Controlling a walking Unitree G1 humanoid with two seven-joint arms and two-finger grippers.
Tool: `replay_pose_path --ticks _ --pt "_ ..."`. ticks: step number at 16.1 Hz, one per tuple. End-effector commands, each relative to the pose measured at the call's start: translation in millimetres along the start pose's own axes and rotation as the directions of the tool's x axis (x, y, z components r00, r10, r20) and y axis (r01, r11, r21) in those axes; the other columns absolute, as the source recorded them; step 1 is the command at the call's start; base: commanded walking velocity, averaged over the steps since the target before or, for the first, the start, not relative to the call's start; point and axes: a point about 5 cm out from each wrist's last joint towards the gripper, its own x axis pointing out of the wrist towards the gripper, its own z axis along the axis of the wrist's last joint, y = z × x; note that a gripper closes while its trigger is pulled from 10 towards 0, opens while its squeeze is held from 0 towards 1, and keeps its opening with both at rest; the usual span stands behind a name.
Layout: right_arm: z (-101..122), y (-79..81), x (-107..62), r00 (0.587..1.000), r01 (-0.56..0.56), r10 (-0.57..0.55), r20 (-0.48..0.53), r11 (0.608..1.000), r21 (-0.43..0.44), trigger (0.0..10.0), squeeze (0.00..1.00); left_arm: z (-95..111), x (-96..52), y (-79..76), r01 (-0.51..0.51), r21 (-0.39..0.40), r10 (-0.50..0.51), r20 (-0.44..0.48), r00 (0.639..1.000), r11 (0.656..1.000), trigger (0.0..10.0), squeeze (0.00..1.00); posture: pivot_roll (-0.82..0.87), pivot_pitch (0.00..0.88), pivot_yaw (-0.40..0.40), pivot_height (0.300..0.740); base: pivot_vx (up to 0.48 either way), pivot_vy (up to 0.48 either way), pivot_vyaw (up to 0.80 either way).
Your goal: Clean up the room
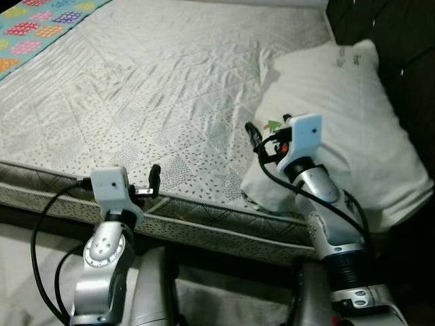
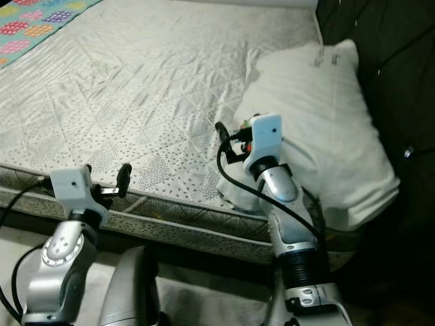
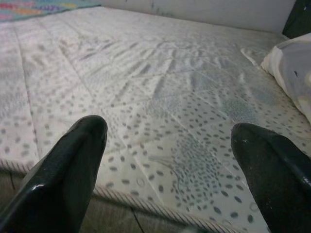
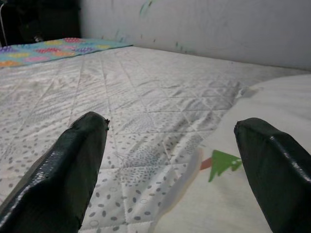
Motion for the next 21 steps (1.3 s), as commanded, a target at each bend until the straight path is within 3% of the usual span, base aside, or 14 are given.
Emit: replay_pose_path --ticks 1,5,8,10,13,17,21 --pt "-9 1.8 -3.3 1.000 0.008 -0.008 -0.016 1.000 0.002 10.0 0.00 1 -2.4 -1.3 -0.009 0.001 0.009 0.008 1.000 1.000 10.0 0.00 0.08 0.069 -0.031 0.493 0.000 0.000 -0.80" --pt "-23 8.3 -22.6 0.997 0.073 -0.073 0.006 0.997 0.009 10.0 0.00 -6 -5.2 -7.1 -0.004 -0.024 0.004 -0.015 1.000 1.000 10.0 0.00 0.07 0.057 -0.019 0.493 0.000 0.000 -0.73" --pt "-25 -11.0 -37.4 0.973 0.228 -0.229 0.014 0.973 0.013 10.0 0.00 -7 -9.0 1.0 -0.032 -0.022 0.032 -0.018 0.999 0.999 10.0 0.00 0.06 0.067 -0.034 0.493 0.000 0.000 0.00" --pt "-30 -21.7 -45.1 0.966 0.258 -0.258 -0.007 0.966 0.000 10.0 0.00 -9 -11.7 -1.5 -0.031 -0.032 0.031 -0.024 0.999 0.999 10.0 0.00 0.06 0.066 -0.036 0.493 0.000 0.000 0.00" --pt "-30 -25.7 -45.2 0.963 0.269 -0.269 -0.013 0.963 -0.001 10.0 0.00 -7 -11.4 -7.2 -0.012 -0.039 0.011 -0.019 1.000 0.999 10.0 0.00 0.06 0.074 -0.041 0.493 0.000 0.000 0.00" --pt "-24 -17.2 -45.4 0.970 0.241 -0.242 -0.005 0.967 0.078 10.0 0.00 -9 -12.2 -10.1 0.001 -0.042 -0.003 -0.033 0.999 0.999 10.0 0.00 0.05 0.089 -0.016 0.493 0.000 0.000 0.00" --pt "-16 -19.3 -37.8 0.966 0.256 -0.258 0.019 0.962 0.097 10.0 0.00 -7 -8.5 -11.2 0.032 -0.031 -0.033 -0.035 0.999 0.999 10.0 0.00 0.05 0.091 -0.001 0.537 0.000 0.000 0.00"
